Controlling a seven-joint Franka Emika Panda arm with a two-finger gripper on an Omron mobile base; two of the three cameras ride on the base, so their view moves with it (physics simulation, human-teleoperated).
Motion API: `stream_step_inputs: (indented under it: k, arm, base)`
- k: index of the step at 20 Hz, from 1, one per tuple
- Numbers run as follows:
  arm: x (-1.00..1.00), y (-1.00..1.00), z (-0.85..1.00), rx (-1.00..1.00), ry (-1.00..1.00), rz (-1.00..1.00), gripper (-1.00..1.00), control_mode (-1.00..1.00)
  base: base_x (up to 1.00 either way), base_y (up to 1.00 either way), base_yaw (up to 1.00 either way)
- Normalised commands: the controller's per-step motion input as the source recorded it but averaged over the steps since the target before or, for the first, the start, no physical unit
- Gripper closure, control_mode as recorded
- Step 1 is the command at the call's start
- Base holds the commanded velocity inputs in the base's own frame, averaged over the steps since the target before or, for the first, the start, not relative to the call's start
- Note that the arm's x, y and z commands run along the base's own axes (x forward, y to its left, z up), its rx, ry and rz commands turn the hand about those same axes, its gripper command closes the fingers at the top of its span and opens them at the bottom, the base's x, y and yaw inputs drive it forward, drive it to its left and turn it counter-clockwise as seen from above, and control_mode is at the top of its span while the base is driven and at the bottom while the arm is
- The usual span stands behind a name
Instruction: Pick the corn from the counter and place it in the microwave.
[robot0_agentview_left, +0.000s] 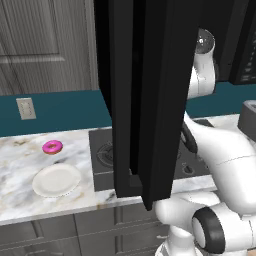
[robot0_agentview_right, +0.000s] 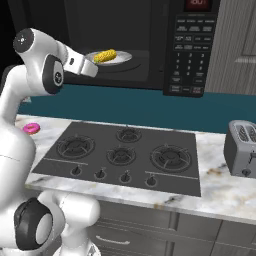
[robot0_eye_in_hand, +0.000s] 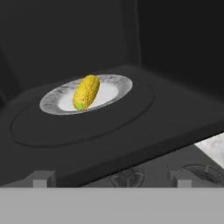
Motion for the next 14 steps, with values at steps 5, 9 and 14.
stream_step_inputs:
  k: [5, 9, 14]
  arm:
    - [-1.0, -0.3, 0.0, 0.0, -0.02, 0.0, -1.0, -1.0]
    - [-0.98, -0.31, -0.18, 0.0, 0.12, 0.01, -1.0, -1.0]
    - [-0.92, -0.42, -0.49, 0.0, 0.11, 0.05, -1.0, -1.0]
  base:
    - [0.0, 0.0, 0.0]
    - [0.0, 0.0, 0.0]
    - [0.0, 0.0, 0.0]
